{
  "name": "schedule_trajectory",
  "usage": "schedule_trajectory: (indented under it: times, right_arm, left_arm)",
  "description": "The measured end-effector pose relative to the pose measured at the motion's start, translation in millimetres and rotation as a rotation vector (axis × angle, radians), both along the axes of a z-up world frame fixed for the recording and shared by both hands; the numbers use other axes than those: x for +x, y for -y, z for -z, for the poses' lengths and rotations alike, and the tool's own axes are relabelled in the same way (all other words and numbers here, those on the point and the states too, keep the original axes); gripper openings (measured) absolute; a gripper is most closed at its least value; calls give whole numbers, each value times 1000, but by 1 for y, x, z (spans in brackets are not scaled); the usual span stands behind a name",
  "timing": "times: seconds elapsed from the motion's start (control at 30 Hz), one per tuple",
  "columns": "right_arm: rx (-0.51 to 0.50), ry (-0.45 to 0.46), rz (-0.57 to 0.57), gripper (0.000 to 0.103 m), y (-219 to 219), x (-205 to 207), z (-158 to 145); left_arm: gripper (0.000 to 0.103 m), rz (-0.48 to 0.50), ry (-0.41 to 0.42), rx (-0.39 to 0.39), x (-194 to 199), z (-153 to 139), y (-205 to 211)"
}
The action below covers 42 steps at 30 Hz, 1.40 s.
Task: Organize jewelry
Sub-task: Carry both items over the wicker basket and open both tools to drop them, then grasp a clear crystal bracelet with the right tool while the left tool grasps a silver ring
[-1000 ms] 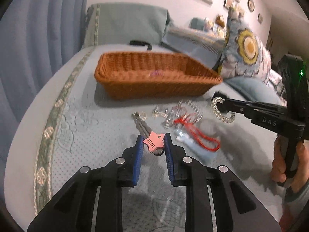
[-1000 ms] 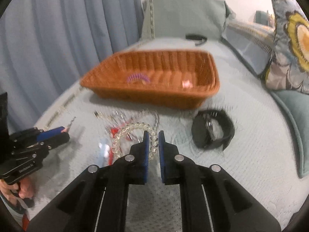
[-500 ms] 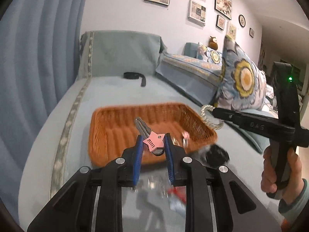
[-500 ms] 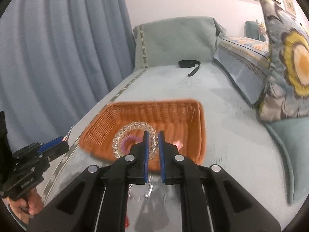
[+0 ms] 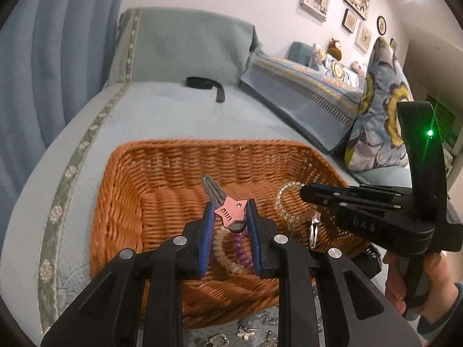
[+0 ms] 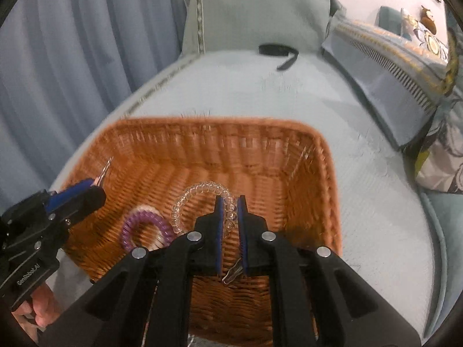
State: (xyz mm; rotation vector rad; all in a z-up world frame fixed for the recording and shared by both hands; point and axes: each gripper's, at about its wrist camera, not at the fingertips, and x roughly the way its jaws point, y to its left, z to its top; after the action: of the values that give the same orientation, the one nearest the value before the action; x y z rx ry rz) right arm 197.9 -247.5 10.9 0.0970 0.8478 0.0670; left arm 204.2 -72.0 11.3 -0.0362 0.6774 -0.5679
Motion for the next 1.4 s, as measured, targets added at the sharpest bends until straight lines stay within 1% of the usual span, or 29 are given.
schedule_trajectory:
  times: [0.1, 0.17, 0.2, 0.27, 0.3, 0.37, 0.4, 0.43, 0.47, 0.53, 0.63, 0.67, 0.8, 0.9, 0.93, 1.03, 1.17, 1.3, 1.4]
  right_arm:
    - [31, -36, 2, 8, 3, 2, 7]
    - [65, -41, 2, 10, 6, -1, 5]
    - [83, -35, 5, 11, 10, -5, 2]
    - [108, -19, 1, 21, 13, -16, -6]
    - [118, -2, -1, 24, 14, -25, -12]
    - [135, 25, -10, 32, 15, -44, -20]
    - [143, 41, -18, 34, 14, -56, -25]
    - [148, 58, -26, 41, 13, -71, -29]
    - [151, 67, -31, 42, 13, -78, -31]
    - [160, 91, -46, 42, 10, -103, -35]
    - [162, 107, -53, 42, 5, -137, -32]
    - [162, 109, -54, 42, 3, -146, -28]
    - [153, 72, -53, 42, -2, -160, -5]
    - [152, 35, -47, 40, -4, -157, 14]
    - [148, 27, -48, 36, -5, -155, 19]
    - [138, 18, -43, 35, -5, -152, 28]
    - [122, -2, -45, 31, -10, -145, 35]
    - [81, -3, -50, 26, -20, -130, 33]
    - [44, -32, -50, 21, -33, -110, 38]
  left_arm:
    - [22, 7, -30, -12, 0, 5, -1]
    - [34, 12, -36, -33, -3, 3, -5]
    - [34, 11, -22, -46, -9, -1, -9]
    - [35, 7, 2, -63, -21, -10, -16]
    - [36, 9, 14, -85, -30, -17, -22]
    - [40, 4, 41, -116, -49, -30, -34]
    - [41, 3, 53, -124, -57, -34, -38]
    - [41, 3, 63, -132, -66, -38, -43]
    - [41, 2, 70, -143, -78, -42, -50]
    - [41, -5, 76, -153, -96, -46, -59]
    - [41, -28, 66, -159, -119, -43, -71]
    - [41, -37, 59, -157, -127, -39, -75]
    - [41, -54, 12, -152, -141, -16, -84]
    - [41, -64, -25, -115, -136, 3, -85]
    - [41, -61, -31, -106, -134, 6, -84]
    - [41, -51, -58, -91, -127, 20, -82]
    - [41, -44, -82, -42, -120, 33, -75]
    - [41, -49, -105, -42, -112, 41, -76]
    - [40, -52, -123, -46, -107, 45, -77]
